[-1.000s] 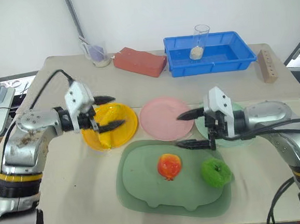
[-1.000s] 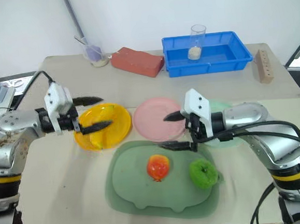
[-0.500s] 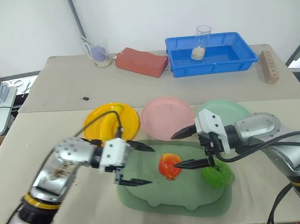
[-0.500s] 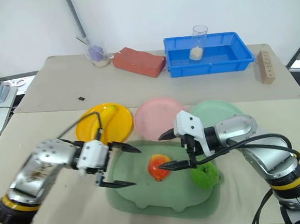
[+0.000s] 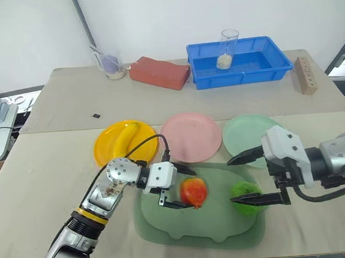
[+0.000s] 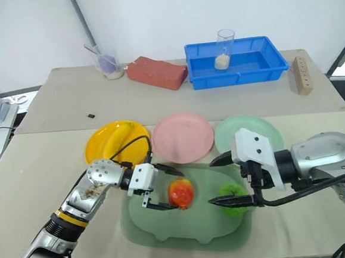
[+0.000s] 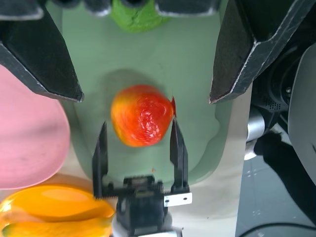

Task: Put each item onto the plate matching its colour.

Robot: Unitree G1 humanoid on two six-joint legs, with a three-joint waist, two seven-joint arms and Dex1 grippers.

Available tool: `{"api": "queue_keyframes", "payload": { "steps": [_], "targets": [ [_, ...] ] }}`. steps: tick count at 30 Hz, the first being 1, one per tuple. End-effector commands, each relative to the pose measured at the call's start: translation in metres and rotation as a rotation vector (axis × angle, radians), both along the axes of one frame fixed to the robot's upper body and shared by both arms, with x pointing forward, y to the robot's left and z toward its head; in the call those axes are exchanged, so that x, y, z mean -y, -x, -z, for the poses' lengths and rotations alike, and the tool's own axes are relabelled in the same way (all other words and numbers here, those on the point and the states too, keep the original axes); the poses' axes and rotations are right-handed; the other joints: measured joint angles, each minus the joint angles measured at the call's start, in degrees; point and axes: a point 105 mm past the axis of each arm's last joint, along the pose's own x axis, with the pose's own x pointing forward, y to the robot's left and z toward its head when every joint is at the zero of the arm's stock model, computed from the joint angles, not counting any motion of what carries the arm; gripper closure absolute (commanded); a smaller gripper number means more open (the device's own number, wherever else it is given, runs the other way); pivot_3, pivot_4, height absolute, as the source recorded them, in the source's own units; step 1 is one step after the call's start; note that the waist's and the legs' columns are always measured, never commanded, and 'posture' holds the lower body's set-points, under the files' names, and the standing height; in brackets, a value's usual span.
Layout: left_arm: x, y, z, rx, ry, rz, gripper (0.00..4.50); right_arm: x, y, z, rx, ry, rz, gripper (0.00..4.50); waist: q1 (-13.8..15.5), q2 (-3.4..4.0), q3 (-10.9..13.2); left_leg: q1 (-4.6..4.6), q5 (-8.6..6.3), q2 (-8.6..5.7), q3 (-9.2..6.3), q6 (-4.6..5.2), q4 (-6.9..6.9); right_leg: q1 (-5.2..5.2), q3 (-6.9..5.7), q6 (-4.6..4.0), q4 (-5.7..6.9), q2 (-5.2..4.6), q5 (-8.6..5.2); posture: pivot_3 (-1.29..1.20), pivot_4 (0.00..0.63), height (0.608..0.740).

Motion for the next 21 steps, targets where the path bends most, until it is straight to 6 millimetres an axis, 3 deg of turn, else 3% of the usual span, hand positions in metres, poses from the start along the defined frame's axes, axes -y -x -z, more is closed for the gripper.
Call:
{"api": "queue_keyframes", "payload": {
  "steps": [1,5,7,14,17,21],
  "targets": [
    [0.007,0.001,-0.004,0.023,0.014,0.037,0.05,-0.001,0.004,-0.011,0.053,0.001,0.004,0.0,0.0,0.0,0.0,0.0,0.0,0.0,0.0,0.0,0.0,0.0,0.0,0.0,0.0,0.0,0.0,0.0,0.15,0.74],
    [0.006,-0.001,-0.002,0.016,0.003,0.051,1.26,-0.002,0.002,-0.011,0.058,-0.009,0.019,0.0,0.1,-0.01,0.0,-0.03,0.0,-0.01,0.0,0.0,0.04,0.0,0.0,0.01,-0.01,-0.01,-0.01,0.0,0.15,0.74],
    [0.003,-0.003,-0.002,0.018,-0.004,0.044,1.62,-0.003,0.002,-0.011,0.059,-0.013,0.021,0.0,0.1,-0.01,0.0,-0.03,0.0,-0.01,0.0,0.0,0.05,0.0,0.0,0.01,-0.01,-0.01,-0.01,0.0,0.15,0.74],
    [-0.025,-0.028,-0.021,-0.029,-0.051,-0.055,1.65,0.003,-0.014,-0.013,0.089,-0.031,0.088,0.0,-0.1,-0.02,0.0,-0.02,0.0,0.0,-0.04,0.0,0.04,-0.02,-0.04,0.05,0.01,0.01,-0.03,0.0,0.15,0.74],
    [-0.031,-0.053,-0.033,-0.022,-0.036,-0.136,1.65,0.01,-0.025,-0.012,0.11,-0.036,0.135,0.0,0.1,-0.01,0.0,-0.04,0.0,-0.01,-0.03,0.0,0.05,-0.02,-0.04,0.43,0.01,0.0,-0.24,0.0,0.15,0.74],
    [-0.026,-0.104,-0.057,0.038,0.061,-0.321,1.65,0.011,-0.047,-0.026,0.192,-0.118,0.215,0.0,0.3,-0.06,0.0,-0.11,-0.02,-0.05,-0.07,0.02,0.25,-0.04,-0.08,0.47,-0.03,-0.02,-0.26,0.0,0.15,0.74]
  ]
}}
